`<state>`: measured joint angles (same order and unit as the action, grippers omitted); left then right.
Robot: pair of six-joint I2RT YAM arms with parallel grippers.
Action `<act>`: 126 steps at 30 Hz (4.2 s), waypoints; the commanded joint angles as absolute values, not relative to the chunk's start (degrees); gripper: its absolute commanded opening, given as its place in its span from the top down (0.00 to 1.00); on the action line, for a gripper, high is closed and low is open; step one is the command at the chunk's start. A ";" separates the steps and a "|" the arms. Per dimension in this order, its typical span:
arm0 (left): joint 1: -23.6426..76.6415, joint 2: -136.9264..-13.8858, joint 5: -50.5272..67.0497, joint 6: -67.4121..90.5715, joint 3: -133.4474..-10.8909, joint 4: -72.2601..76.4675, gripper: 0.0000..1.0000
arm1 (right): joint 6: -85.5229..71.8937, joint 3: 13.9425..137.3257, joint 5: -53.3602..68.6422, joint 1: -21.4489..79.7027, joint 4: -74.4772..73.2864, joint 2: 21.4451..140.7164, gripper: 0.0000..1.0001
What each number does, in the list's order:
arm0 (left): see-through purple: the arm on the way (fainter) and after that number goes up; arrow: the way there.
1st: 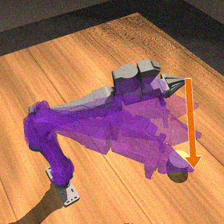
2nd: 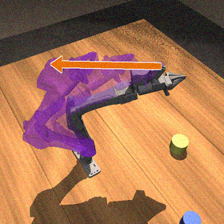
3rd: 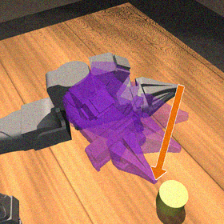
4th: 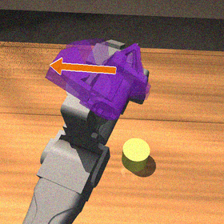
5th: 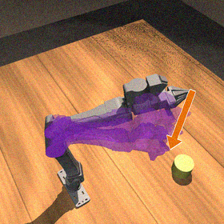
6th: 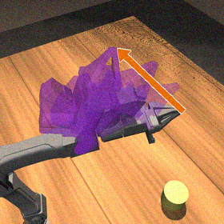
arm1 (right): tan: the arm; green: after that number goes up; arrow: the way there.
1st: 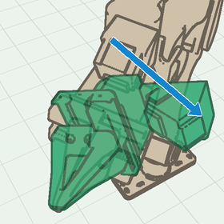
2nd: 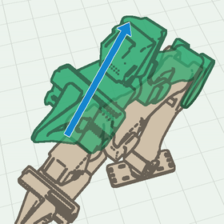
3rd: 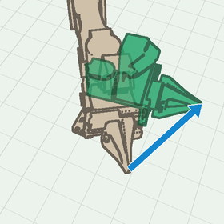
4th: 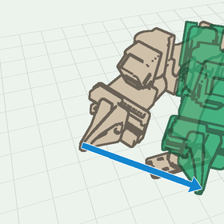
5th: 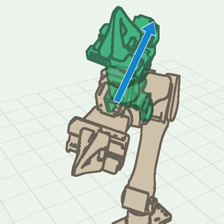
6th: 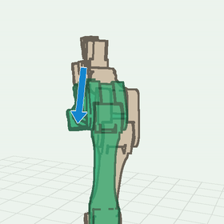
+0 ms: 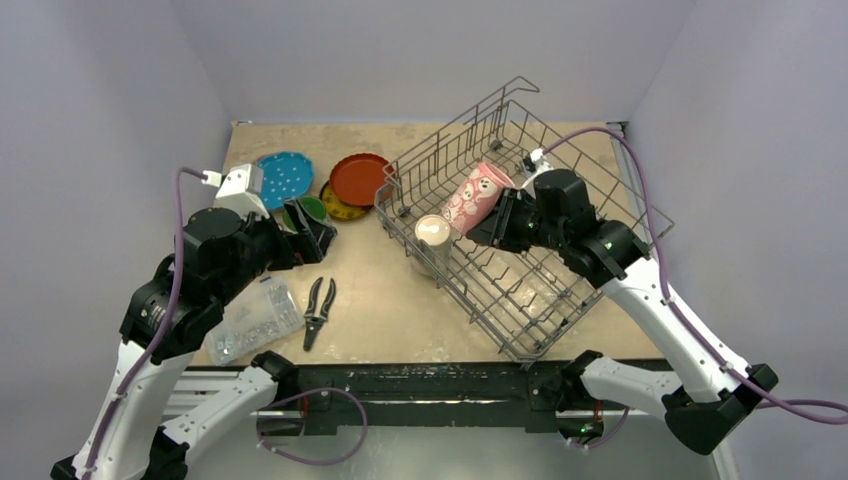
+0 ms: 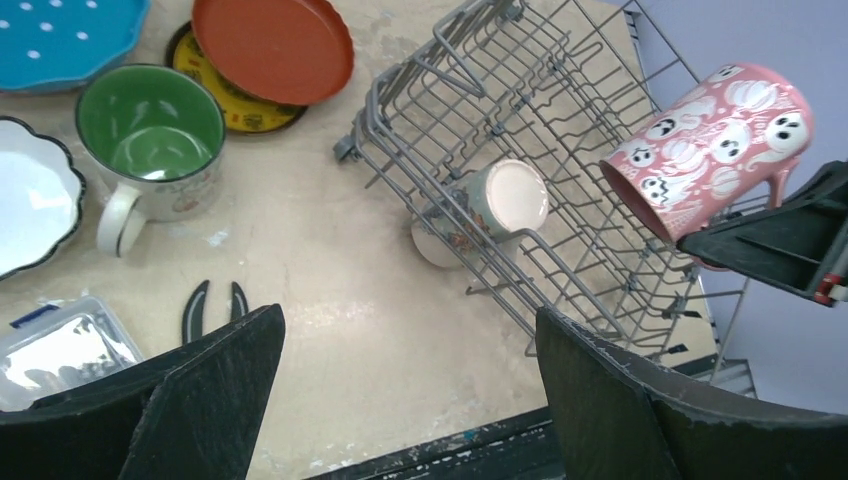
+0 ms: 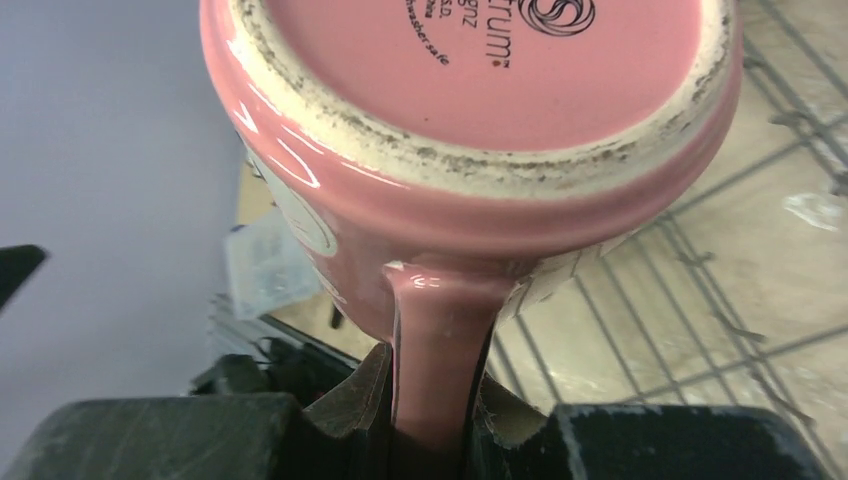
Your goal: Load the mixed dishes into the dish rack
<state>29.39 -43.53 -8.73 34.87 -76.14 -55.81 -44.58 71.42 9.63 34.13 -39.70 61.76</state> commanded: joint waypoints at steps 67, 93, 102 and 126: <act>29.53 -49.17 2.59 48.96 -66.47 -48.35 0.04 | -33.32 39.28 -12.99 50.54 -22.32 53.44 0.29; 29.53 -42.70 -1.60 54.46 -64.51 -54.67 0.05 | -31.42 45.18 -18.22 50.54 -24.79 63.99 1.00; 29.49 -42.74 -0.40 54.41 -64.49 -54.75 0.05 | -29.80 47.39 -25.43 50.62 -25.41 65.12 1.00; 29.43 -44.29 4.22 52.95 -62.42 -53.09 0.05 | -35.61 55.72 -24.72 54.40 -26.51 75.48 0.89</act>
<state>29.39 -45.30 3.33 53.82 -62.89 -54.48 -32.18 53.04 -25.74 54.50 -30.02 77.54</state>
